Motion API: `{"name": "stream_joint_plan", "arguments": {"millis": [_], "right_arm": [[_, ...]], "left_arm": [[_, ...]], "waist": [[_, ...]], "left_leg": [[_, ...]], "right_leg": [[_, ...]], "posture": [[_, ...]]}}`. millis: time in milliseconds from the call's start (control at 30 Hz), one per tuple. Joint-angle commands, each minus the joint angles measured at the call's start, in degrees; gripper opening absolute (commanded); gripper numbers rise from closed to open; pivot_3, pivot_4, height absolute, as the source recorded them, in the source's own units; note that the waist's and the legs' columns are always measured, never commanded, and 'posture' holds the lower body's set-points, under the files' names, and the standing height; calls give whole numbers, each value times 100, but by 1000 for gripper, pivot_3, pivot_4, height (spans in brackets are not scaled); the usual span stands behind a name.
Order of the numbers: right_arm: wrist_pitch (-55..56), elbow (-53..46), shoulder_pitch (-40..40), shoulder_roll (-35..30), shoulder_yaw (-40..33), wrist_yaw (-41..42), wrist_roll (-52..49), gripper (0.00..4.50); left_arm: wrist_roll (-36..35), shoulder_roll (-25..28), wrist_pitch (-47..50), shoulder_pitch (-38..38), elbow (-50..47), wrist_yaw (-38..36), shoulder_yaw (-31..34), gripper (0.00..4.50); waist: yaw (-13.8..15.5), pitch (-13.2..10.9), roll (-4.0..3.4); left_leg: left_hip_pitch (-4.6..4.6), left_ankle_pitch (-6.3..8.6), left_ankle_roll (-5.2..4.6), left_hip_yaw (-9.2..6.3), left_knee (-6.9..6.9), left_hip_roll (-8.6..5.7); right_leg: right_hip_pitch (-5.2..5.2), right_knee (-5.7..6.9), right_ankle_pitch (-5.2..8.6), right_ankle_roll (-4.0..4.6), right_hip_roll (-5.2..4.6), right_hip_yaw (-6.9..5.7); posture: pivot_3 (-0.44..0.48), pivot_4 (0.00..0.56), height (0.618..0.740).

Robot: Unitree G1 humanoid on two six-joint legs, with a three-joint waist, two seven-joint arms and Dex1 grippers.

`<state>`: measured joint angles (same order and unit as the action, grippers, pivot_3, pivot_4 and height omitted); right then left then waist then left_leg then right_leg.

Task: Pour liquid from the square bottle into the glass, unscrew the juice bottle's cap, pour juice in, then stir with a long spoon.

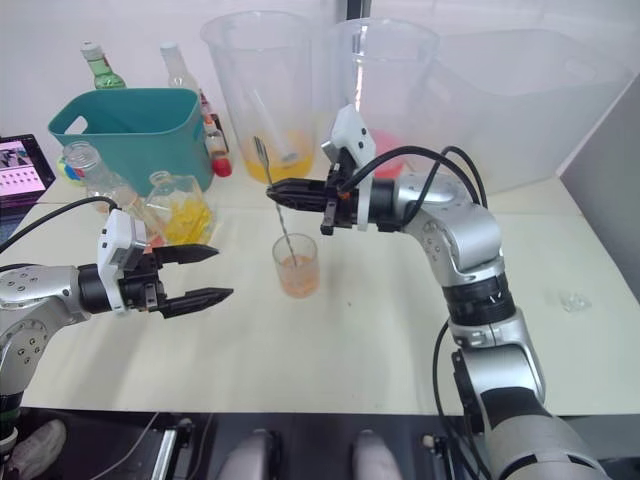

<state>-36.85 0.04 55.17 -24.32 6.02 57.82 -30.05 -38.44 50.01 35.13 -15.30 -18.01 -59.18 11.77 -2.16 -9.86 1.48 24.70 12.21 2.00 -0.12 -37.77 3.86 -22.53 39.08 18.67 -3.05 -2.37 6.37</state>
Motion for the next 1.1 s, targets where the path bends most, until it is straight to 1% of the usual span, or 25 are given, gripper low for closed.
{"name": "stream_joint_plan", "arguments": {"millis": [33,233,500,667,867,1000,1100], "right_arm": [[-148,-287,160,-139,-227,20,-189,0],[-210,-114,350,-374,-248,66,-97,0],[-122,135,560,-432,-352,41,-64,0],[219,237,436,-54,-173,-94,153,0],[379,279,462,349,-211,-208,137,0],[210,171,431,424,-223,-153,-2,0],[-367,-93,362,332,-233,79,-422,0]], "left_arm": [[21,-12,-122,-83,-66,-17,6,4469],[50,-38,-146,-102,-59,-6,-37,4469],[29,-20,-132,-93,-64,1,9,4469],[26,-44,-118,-140,-79,42,-19,4469],[33,-32,-113,-154,-82,56,-8,4469],[42,-34,-114,-159,-78,69,-14,4469],[51,-39,-132,-149,-80,78,-18,4469]], "waist": [[-8,0,0],[-20,0,0],[-21,0,0],[-27,0,0],[-28,0,0],[-18,0,0],[-17,0,0]], "left_leg": [[0,0,0,0,0,0],[0,0,0,0,1,0],[1,0,0,0,1,0],[0,0,0,0,1,0],[1,0,0,0,1,1],[1,0,0,0,1,0],[2,0,0,0,1,0]], "right_leg": [[0,0,0,0,0,0],[-1,0,0,0,0,0],[-2,-1,0,0,0,1],[-2,0,0,0,1,1],[-5,2,0,0,0,0],[-4,3,0,0,0,0],[-4,2,0,0,0,0]], "posture": [[0,150,726],[0,150,726],[0,150,726],[0,150,726],[0,150,726],[0,150,726],[0,150,726]]}}
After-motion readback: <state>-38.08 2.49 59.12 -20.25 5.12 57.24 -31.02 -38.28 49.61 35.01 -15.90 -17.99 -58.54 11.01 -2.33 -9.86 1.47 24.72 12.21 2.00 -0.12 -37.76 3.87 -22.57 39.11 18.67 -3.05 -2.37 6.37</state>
